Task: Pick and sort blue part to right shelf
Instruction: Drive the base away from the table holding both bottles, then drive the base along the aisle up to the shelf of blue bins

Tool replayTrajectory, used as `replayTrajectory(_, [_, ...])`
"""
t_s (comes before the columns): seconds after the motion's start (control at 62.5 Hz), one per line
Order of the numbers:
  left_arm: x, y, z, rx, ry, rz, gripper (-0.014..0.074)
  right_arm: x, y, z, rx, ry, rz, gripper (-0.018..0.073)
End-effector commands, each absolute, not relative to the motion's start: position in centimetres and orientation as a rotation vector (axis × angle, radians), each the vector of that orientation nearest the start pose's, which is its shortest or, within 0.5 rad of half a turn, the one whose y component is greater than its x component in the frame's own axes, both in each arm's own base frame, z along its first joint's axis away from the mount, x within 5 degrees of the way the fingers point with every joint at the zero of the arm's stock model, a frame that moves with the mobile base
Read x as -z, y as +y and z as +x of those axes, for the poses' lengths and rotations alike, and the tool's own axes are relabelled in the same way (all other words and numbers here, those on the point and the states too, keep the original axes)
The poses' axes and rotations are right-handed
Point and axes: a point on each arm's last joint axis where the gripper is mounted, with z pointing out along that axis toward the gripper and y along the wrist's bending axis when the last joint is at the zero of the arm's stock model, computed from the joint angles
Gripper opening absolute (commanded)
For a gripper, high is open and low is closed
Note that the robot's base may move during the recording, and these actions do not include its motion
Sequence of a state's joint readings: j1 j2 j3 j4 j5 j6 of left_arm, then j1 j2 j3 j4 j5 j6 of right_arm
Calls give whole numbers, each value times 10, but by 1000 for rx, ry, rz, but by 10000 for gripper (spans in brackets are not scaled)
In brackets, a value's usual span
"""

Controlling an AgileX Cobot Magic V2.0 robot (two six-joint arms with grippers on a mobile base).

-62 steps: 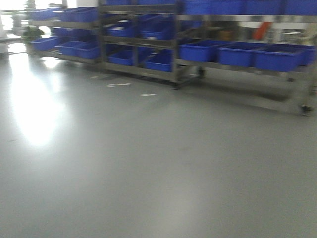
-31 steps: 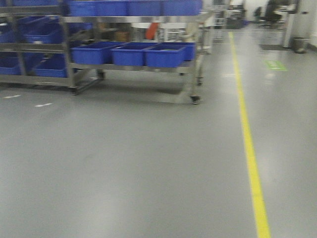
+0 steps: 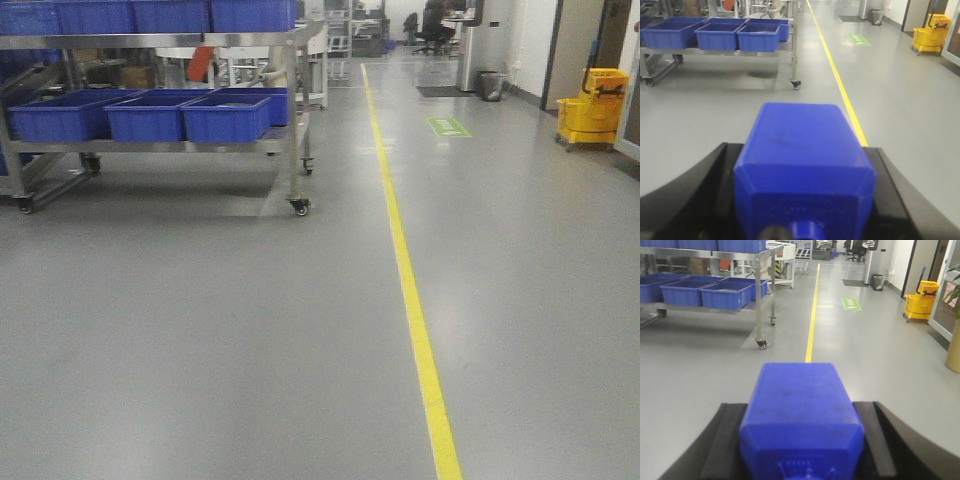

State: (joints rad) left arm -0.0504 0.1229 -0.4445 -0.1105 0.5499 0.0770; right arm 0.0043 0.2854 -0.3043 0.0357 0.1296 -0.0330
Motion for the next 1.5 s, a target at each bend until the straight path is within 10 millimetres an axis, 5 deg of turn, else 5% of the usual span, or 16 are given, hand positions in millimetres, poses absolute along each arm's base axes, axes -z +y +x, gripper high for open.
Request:
replayTrajectory(0.0, [-319,-7,36,110,1605,55,332,-305,0,77,11,1473,-9,311])
replayTrajectory(1.489, [-318,-7,36,110,1608,55,332,-305,0,77,11,1473,-9,311])
